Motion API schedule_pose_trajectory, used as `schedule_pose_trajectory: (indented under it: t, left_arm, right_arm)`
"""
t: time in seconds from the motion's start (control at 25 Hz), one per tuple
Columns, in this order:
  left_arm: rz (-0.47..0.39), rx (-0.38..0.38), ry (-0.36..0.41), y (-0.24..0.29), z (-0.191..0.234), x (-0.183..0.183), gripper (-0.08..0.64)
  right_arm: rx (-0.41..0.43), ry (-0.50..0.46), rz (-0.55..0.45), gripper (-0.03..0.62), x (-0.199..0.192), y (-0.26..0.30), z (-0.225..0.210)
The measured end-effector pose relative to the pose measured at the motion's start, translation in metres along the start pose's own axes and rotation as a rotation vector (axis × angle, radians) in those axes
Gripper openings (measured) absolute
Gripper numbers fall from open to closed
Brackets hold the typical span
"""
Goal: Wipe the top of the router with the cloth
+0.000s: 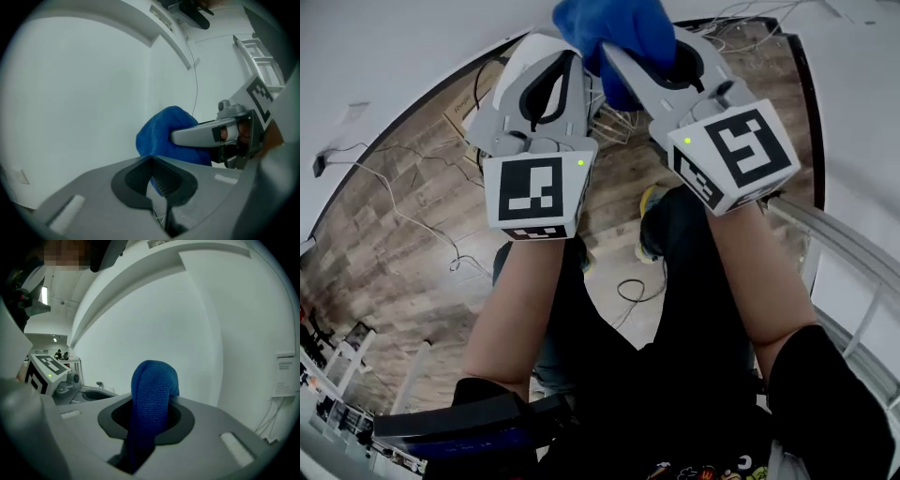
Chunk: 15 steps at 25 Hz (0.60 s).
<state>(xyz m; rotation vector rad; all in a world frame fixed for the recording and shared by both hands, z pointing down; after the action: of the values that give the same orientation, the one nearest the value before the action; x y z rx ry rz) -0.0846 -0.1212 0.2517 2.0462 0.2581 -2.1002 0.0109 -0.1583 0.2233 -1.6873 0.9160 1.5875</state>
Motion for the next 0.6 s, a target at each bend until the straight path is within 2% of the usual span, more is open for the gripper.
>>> schedule_pose_trajectory:
  t: [0.12,0.24,0.32,0.44,0.52,0.6]
  left_arm:
    - [0.028,0.028,-0.022,-0.017,-0.002,0.067,0.002]
    - [0.028,0.064,-0.034,-0.036,-0.014,0.159,0.002]
    - [0.011,0.098,-0.028,-0.051,-0.022,0.229,0.002]
    - [-0.051,0.133,0.028,-0.071,-0.036,0.324,0.002]
    - [-0.070,0.146,0.056,-0.093,-0.054,0.363,0.002]
    - [-0.087,0.143,0.075,-0.116,-0.073,0.388,0.002]
  right_arm:
    - [0.007,0.033,0.036,0.109,0.063,-0.016,0.016]
    - [0.036,0.043,0.034,0.109,0.152,-0.038,0.028]
    - [0.053,0.046,0.006,0.109,0.219,-0.053,0.033]
    - [0.087,-0.001,-0.081,0.109,0.310,-0.072,0.038]
    - [0.113,-0.028,-0.123,0.109,0.346,-0.093,0.050]
    - [0.112,-0.052,-0.143,0.109,0.364,-0.119,0.065]
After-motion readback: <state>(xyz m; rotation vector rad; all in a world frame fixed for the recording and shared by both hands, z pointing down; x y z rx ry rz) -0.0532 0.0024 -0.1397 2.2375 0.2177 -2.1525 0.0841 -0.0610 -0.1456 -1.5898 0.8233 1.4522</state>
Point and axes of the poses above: the fingertips, and each gripper's own axes: y forward along the fingers, z to its left, x out of its top, the point moved 5 cm from there along -y, backward along the fingers, and after that the axes turned 15 degrees about -z, right-handed, at the moved point
